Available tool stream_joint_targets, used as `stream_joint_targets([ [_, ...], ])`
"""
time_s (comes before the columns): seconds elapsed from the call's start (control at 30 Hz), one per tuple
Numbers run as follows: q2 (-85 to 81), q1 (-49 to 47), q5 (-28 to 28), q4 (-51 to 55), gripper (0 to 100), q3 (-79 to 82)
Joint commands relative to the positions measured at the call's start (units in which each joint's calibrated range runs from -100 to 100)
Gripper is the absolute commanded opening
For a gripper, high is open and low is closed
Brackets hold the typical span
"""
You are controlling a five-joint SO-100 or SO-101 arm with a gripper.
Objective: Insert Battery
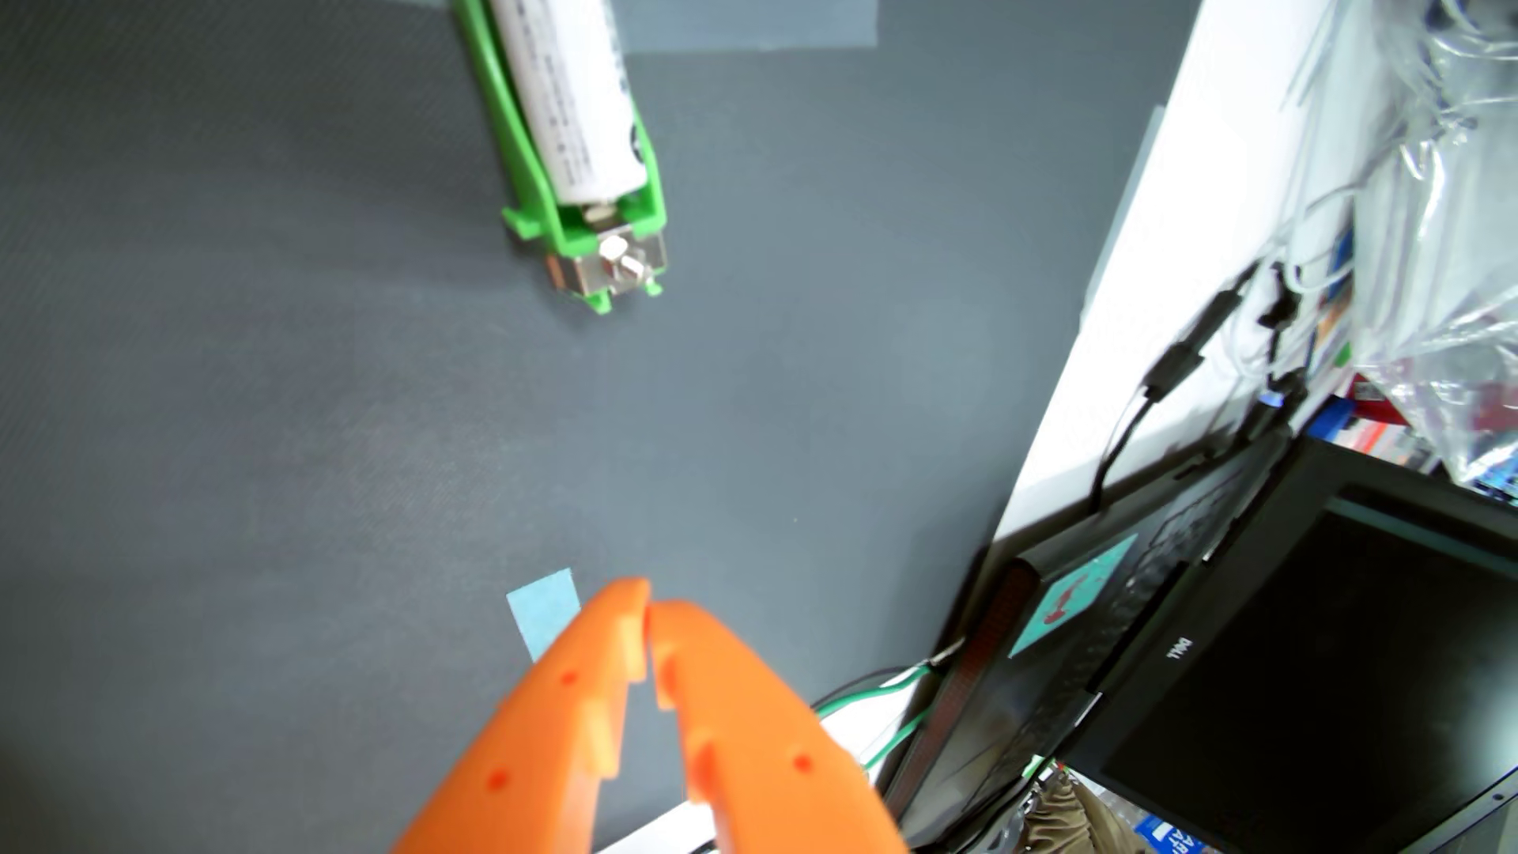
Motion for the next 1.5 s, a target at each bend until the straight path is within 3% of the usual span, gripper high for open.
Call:
stream_joint_targets([
  [0.0,-10.1,-0.7,0.2,-3.2,2,4.4],
  [0.37,-29.3,-1.2,0.3,-5.1,2,18.0],
  [1.47,-38.6,-1.8,0.0,-2.0,2,24.2],
])
